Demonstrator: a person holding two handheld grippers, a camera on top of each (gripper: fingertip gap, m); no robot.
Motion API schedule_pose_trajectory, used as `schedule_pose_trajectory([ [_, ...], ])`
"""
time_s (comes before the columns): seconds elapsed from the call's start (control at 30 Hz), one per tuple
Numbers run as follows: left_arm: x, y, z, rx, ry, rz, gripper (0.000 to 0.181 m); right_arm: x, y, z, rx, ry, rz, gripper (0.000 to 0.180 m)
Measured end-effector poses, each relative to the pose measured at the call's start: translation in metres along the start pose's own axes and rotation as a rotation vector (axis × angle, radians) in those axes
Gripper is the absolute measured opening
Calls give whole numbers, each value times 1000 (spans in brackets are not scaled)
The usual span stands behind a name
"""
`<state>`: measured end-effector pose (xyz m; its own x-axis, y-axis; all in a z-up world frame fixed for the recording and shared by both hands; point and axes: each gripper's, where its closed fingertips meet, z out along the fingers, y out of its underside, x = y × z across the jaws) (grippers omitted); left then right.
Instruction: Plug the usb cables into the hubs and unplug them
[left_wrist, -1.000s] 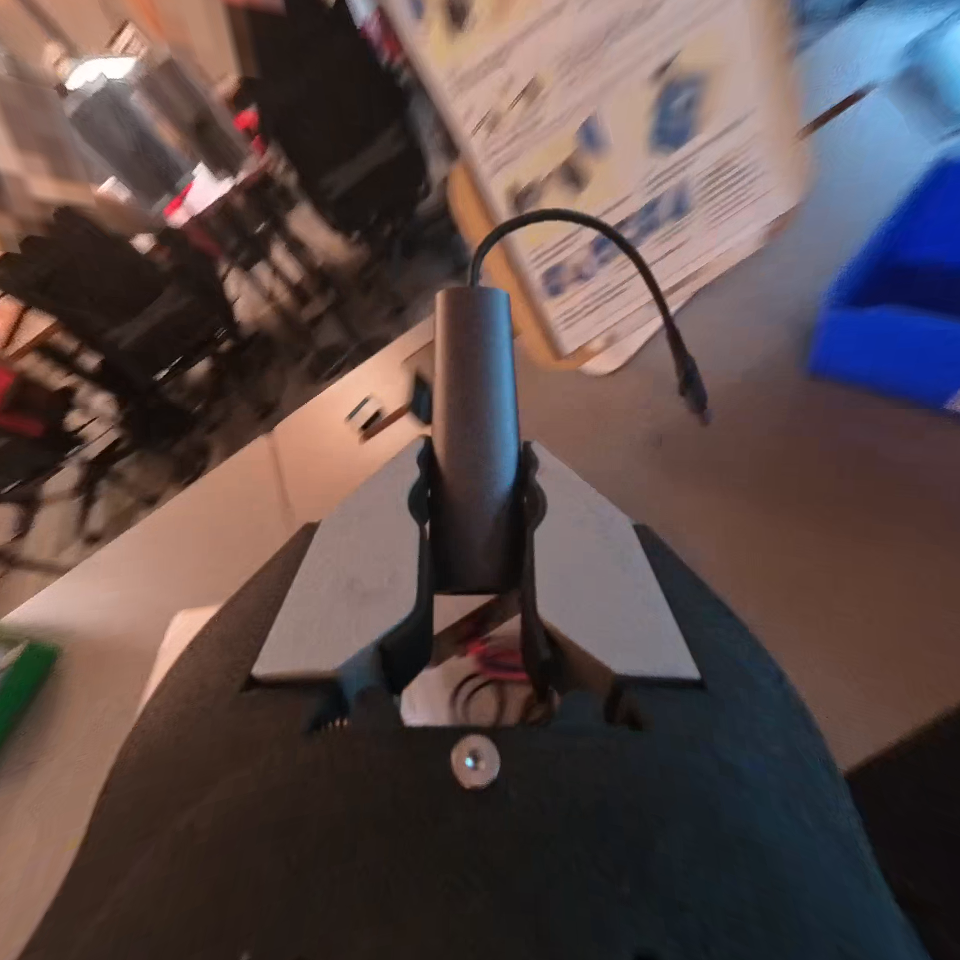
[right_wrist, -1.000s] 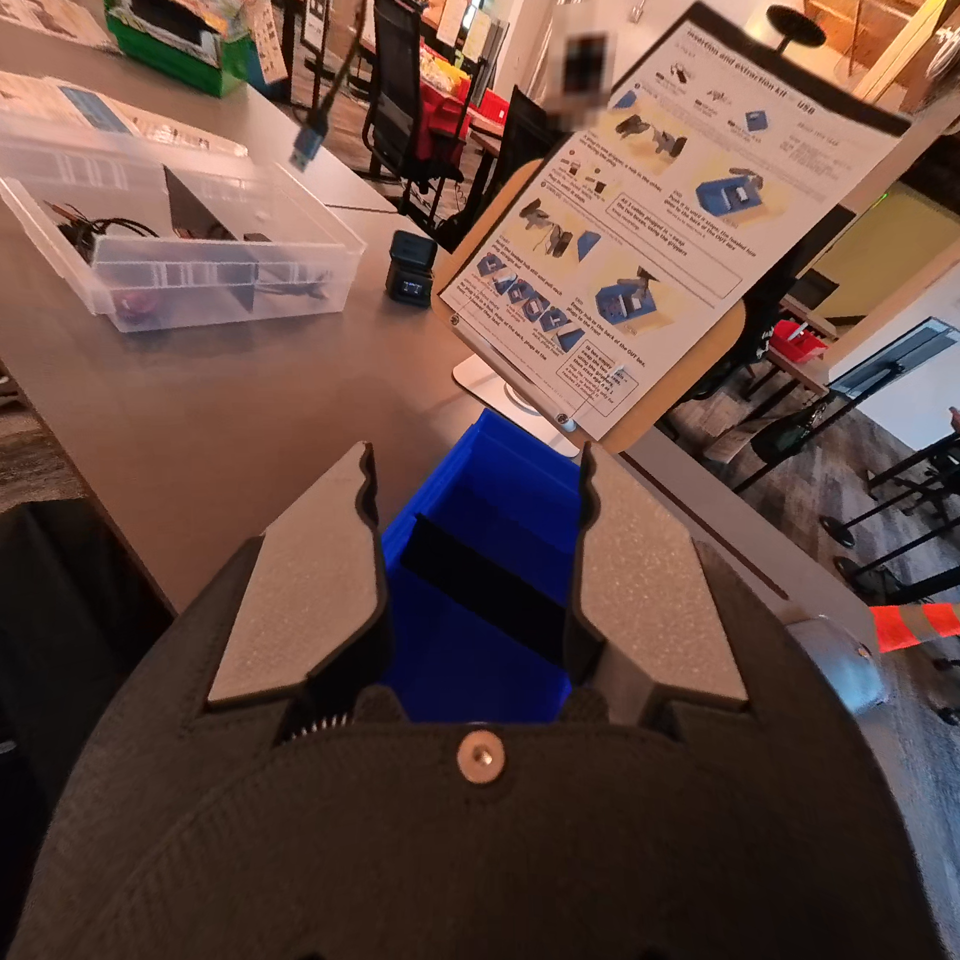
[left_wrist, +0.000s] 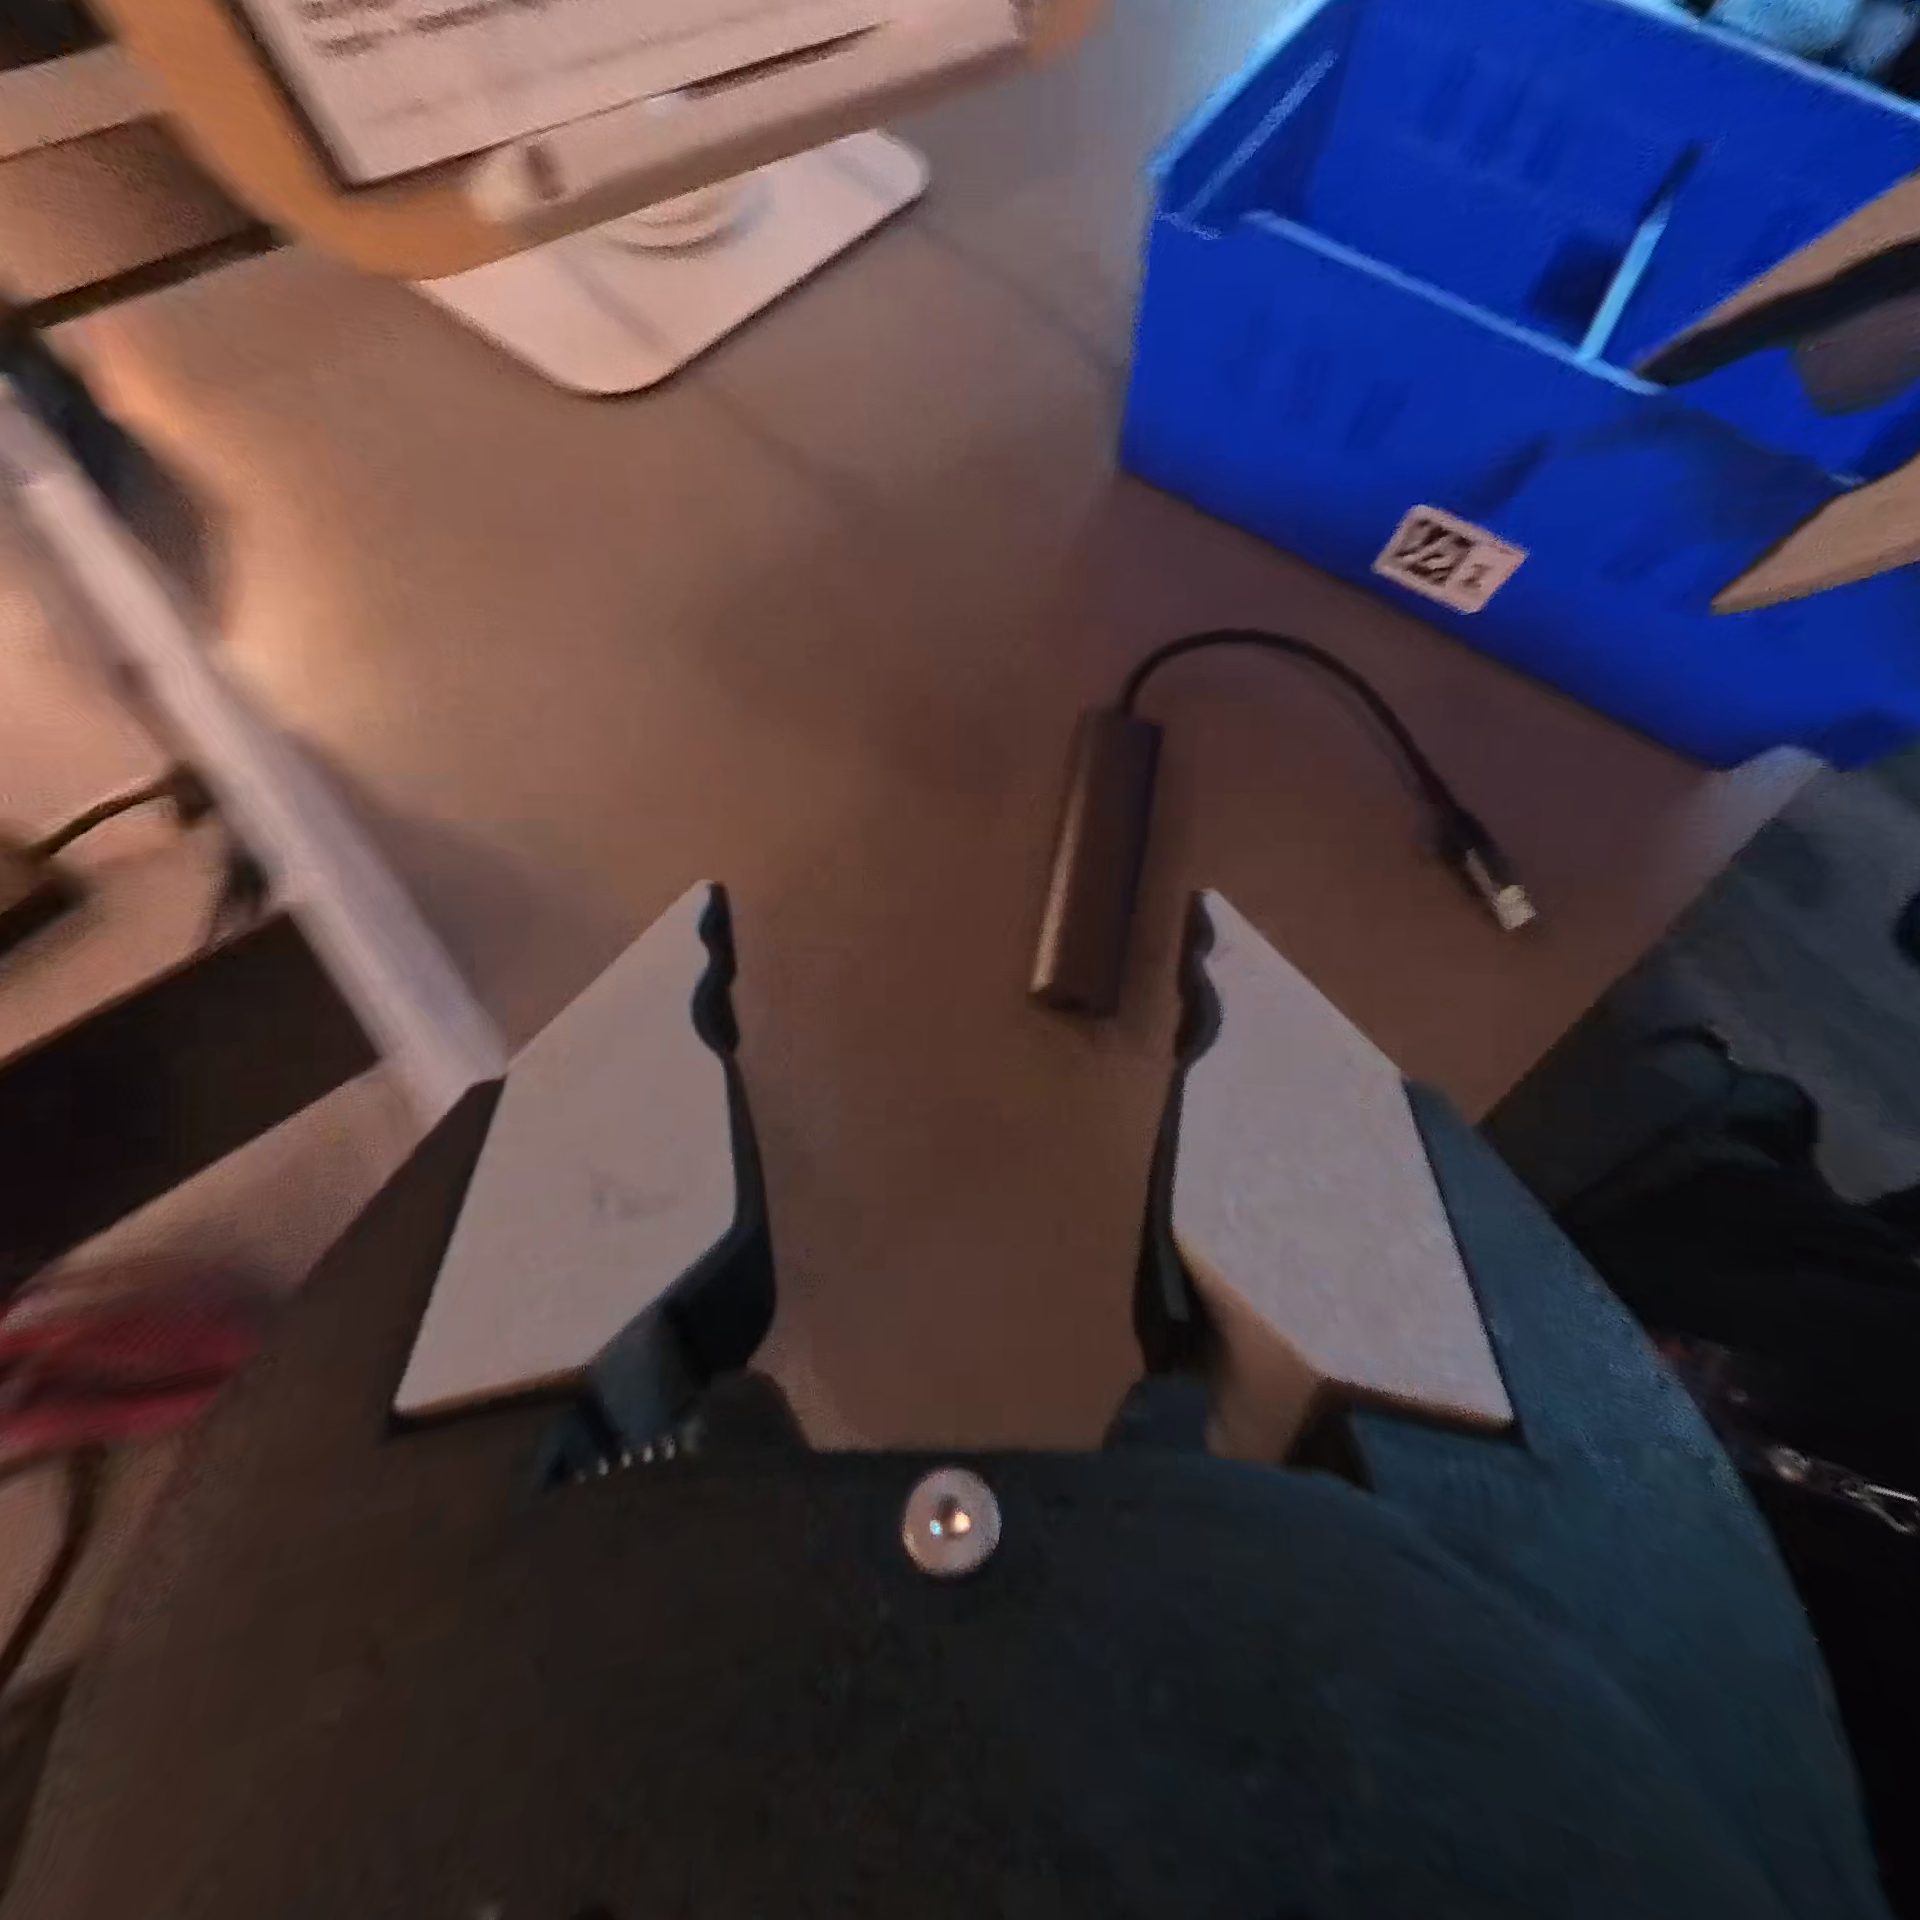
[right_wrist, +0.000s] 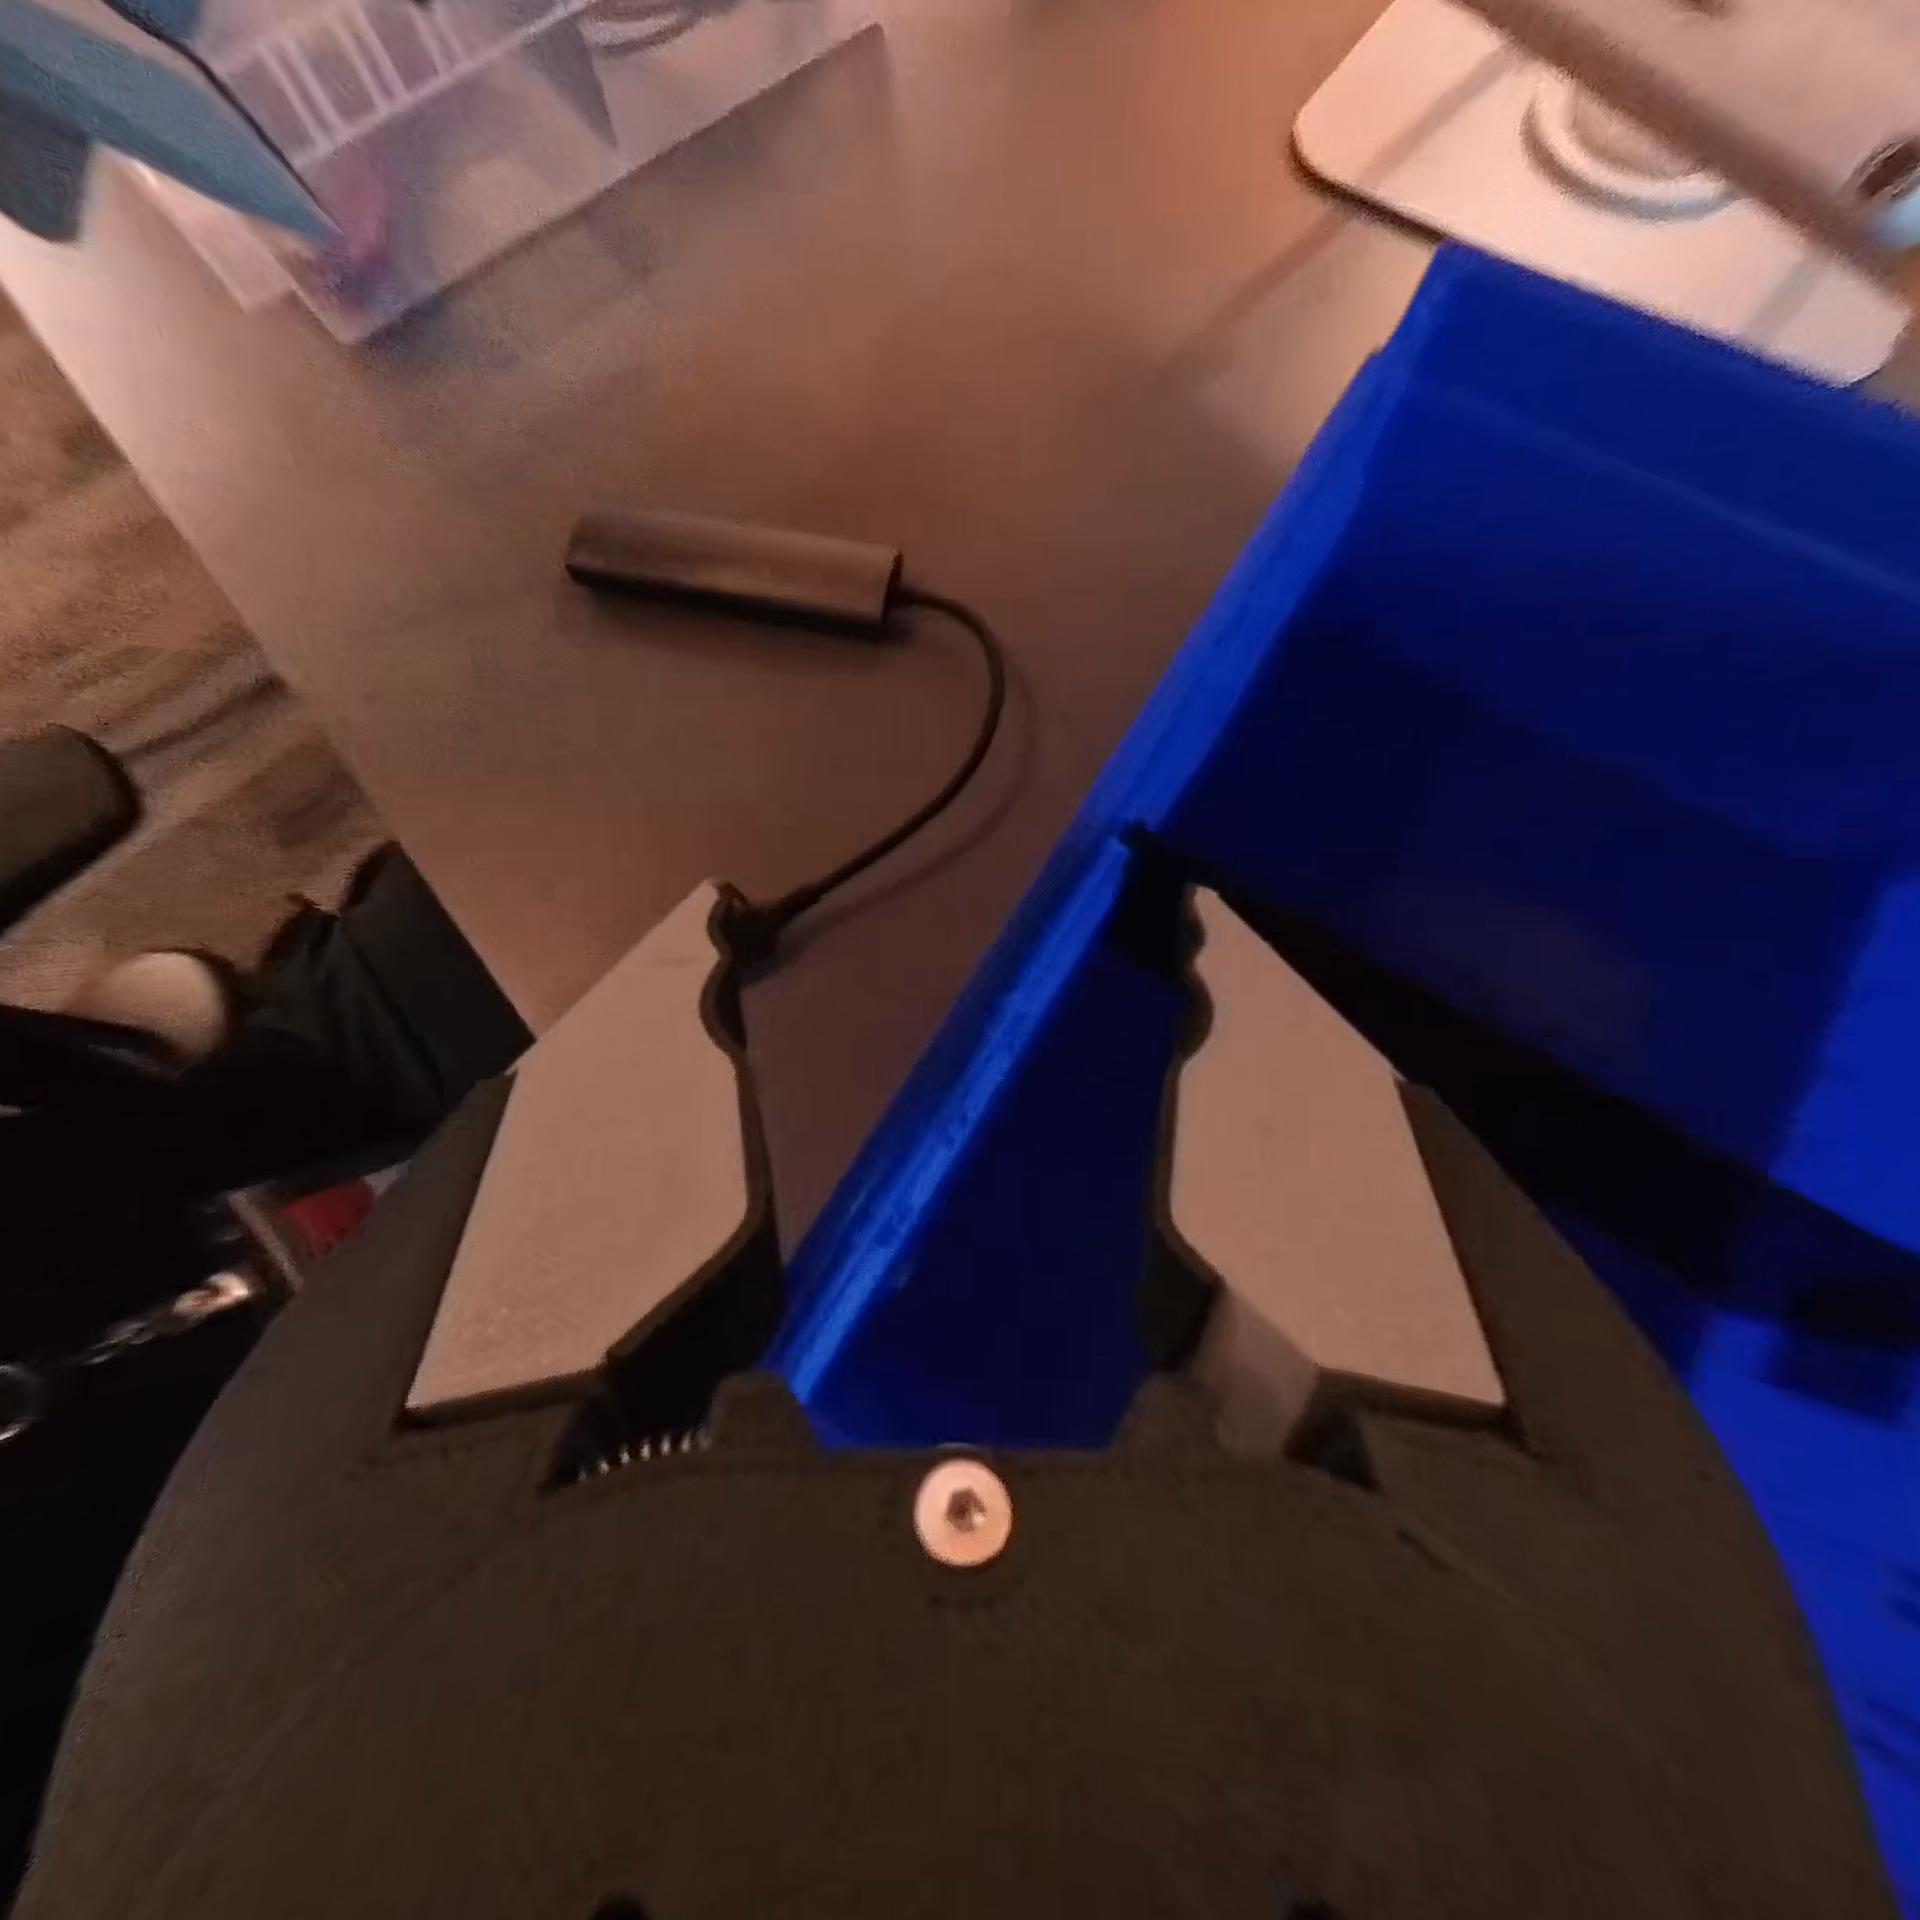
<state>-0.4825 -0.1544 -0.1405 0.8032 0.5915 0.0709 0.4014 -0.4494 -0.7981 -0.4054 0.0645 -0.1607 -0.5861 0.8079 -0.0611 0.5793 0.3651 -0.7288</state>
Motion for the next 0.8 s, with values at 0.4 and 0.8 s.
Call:
schedule_pose_trajectory([
  [0.4, -88, 75, -53, -178, -225, -165, 96, 84, 76, -47, -338, 371, 81, 2],
  [0.8, -38, 84, -9, -309, -25, -97, 95, 118, 91, -69, -287, 466, 370, 1],
])
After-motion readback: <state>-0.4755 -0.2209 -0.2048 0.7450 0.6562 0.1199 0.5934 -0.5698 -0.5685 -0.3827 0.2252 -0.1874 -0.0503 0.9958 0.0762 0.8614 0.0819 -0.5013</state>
